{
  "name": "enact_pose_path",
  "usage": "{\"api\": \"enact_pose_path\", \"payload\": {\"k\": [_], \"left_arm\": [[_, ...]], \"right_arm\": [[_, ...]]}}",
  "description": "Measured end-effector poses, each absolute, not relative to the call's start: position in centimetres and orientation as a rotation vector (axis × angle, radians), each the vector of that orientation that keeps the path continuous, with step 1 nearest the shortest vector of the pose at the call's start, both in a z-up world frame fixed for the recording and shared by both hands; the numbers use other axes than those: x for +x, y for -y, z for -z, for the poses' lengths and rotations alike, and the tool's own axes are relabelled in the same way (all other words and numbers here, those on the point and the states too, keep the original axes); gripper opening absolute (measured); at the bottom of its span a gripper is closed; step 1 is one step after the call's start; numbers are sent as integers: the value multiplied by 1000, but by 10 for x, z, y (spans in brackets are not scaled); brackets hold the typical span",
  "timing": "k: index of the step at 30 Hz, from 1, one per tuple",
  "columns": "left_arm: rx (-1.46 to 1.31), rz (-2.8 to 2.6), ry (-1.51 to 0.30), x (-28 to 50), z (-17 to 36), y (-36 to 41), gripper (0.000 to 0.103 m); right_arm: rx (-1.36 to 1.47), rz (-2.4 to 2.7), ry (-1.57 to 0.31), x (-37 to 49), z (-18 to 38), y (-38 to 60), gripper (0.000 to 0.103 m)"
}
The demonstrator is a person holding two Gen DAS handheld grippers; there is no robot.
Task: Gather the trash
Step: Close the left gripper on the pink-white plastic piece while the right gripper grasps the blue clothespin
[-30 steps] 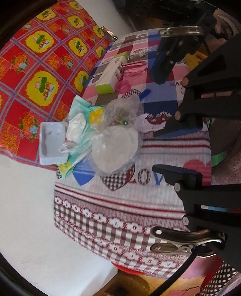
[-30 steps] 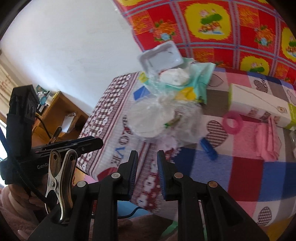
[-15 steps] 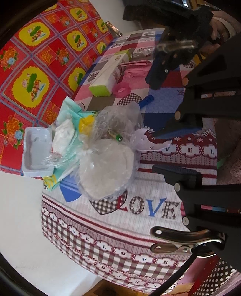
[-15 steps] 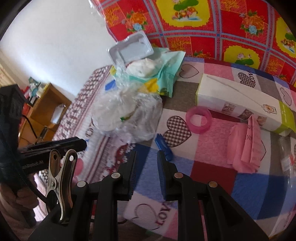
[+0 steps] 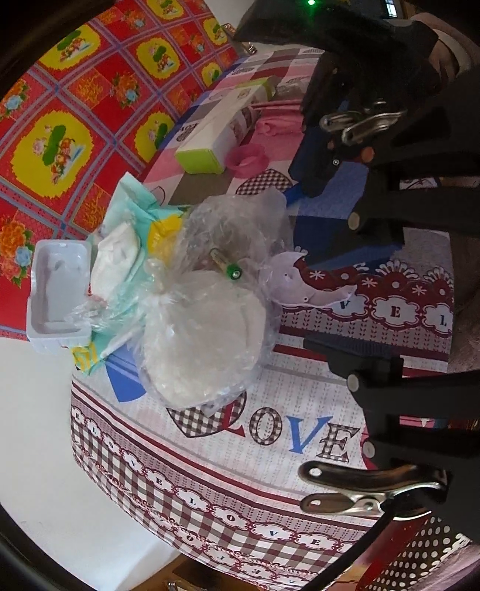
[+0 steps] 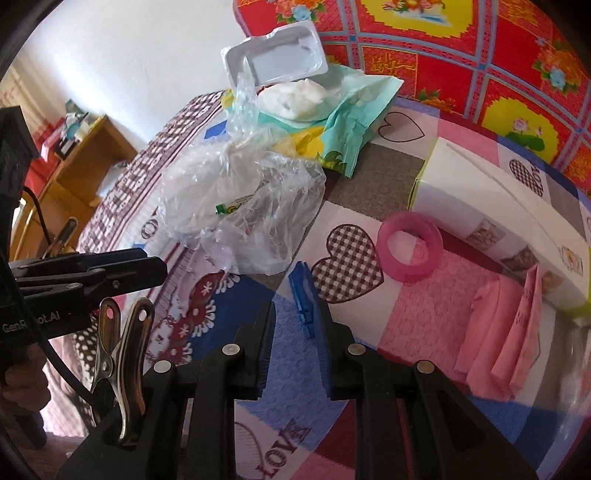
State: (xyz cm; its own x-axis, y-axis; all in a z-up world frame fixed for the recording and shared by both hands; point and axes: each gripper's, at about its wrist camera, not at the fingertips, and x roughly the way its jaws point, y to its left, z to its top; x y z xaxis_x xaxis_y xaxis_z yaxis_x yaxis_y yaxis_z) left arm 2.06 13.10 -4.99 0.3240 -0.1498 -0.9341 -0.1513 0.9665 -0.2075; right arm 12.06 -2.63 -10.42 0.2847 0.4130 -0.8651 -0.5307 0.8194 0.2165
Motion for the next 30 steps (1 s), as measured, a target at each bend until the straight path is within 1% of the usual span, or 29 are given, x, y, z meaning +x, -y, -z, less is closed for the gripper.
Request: {"api": "enact_pose_path", "payload": {"k": [9, 11, 12, 17, 20, 26, 29, 30], "left_arm": [[-259, -42, -1256, 27, 65, -119, 49], [-246, -46, -1254, 28, 67, -115, 50], [-238, -49, -1252, 30, 69, -112, 51], [-198, -42, -1264, 34, 77, -101, 51], [-167, -39, -1260, 37, 78, -94, 53], [-103, -34, -1253, 45, 80, -79, 54], [-69, -38, -1254, 48, 82, -73, 54], [-56, -39, -1254, 48, 83, -72, 51]], "right_arm": [[-191, -669, -1107, 124, 112, 21, 22], [-207, -653, -1108, 122, 112, 22, 16], [-203, -649, -1112, 123, 112, 24, 12], [-115, -670, -1156, 127, 114, 40, 12], [-85, -679, -1165, 130, 114, 43, 12], [-41, -685, -1176, 131, 115, 49, 12], [-16, -687, -1183, 133, 117, 49, 12], [-11, -687, -1183, 132, 116, 52, 12]]}}
